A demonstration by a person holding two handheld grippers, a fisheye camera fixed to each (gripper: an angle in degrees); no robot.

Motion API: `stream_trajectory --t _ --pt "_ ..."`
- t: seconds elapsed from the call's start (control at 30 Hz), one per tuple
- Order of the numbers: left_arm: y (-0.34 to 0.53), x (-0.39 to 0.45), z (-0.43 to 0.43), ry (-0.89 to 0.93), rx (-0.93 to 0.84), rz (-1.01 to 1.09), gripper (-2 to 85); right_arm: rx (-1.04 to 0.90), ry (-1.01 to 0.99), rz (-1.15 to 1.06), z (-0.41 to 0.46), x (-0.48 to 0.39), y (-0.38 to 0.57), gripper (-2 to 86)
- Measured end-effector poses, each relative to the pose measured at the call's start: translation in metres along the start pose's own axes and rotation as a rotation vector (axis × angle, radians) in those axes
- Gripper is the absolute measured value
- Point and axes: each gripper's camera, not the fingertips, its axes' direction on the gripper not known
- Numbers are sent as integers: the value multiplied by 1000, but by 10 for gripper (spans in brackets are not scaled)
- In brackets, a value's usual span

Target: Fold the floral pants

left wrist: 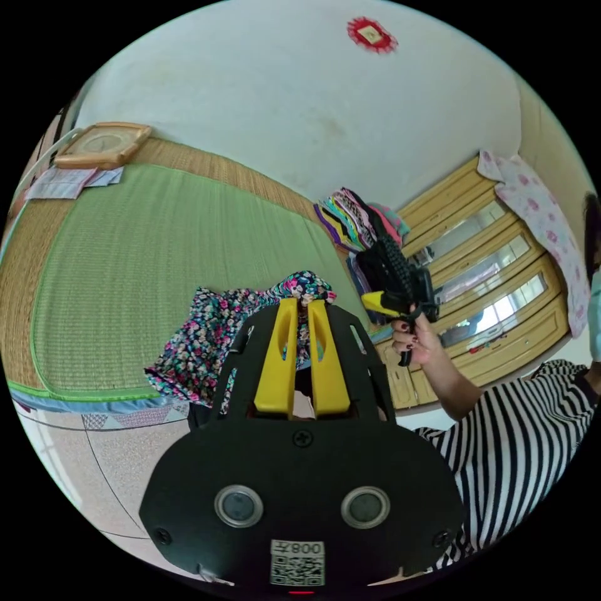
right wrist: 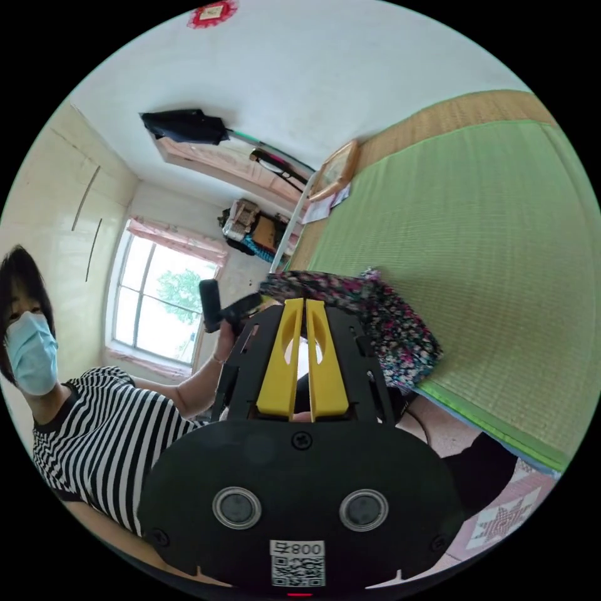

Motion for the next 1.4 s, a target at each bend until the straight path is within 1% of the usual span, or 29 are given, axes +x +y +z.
stream_trajectory --t 0.07,0.17,0.2,0.27,0.33,0.37,0.53,0.6,0.7,0.8,0.93,0.97,1.07,1.17,1.23,1.27,1.33,1.4 --pt "0 -7 -20 16 51 -31 29 -23 147 49 4 25 8 33" --pt "0 -13 -45 21 98 -58 28 -133 263 123 41 64 10 61" --pt "0 -13 -53 22 114 -64 28 -159 288 129 51 71 10 65" --pt "0 -14 -64 32 130 -68 28 -288 445 124 95 89 9 74" --pt "-3 -13 -73 34 133 -70 28 -391 554 103 129 99 8 67" --pt "-4 -13 -74 35 131 -69 28 -385 599 77 136 97 5 59" --pt "-19 -9 -89 68 142 -47 28 -442 616 41 141 94 -13 16" --pt "-27 -7 -96 88 165 -33 28 -430 598 27 129 88 -19 7" --pt "-43 -2 -116 102 216 10 29 -361 581 -14 84 67 -31 1" --pt "-61 3 -144 107 288 65 29 -257 597 -54 13 38 -48 -1" --pt "-84 4 -183 83 372 123 31 -99 618 -90 -116 -4 -72 2" --pt "-88 3 -187 84 384 126 32 -57 631 -91 -151 -12 -78 4" --pt "-105 -10 -201 66 414 121 35 19 660 -76 -216 -20 -97 9" --pt "-118 -46 -198 46 386 10 45 59 721 -9 -244 0 -120 16" --pt "-120 -93 -186 57 346 -162 55 75 752 68 -250 27 -130 20" --pt "-118 -106 -182 39 333 -215 57 74 763 120 -248 50 -135 21" --pt "-103 -146 -168 -55 278 -415 54 65 745 189 -238 82 -136 23" --pt "-89 -164 -156 -52 259 -512 51 44 673 210 -214 105 -131 26"
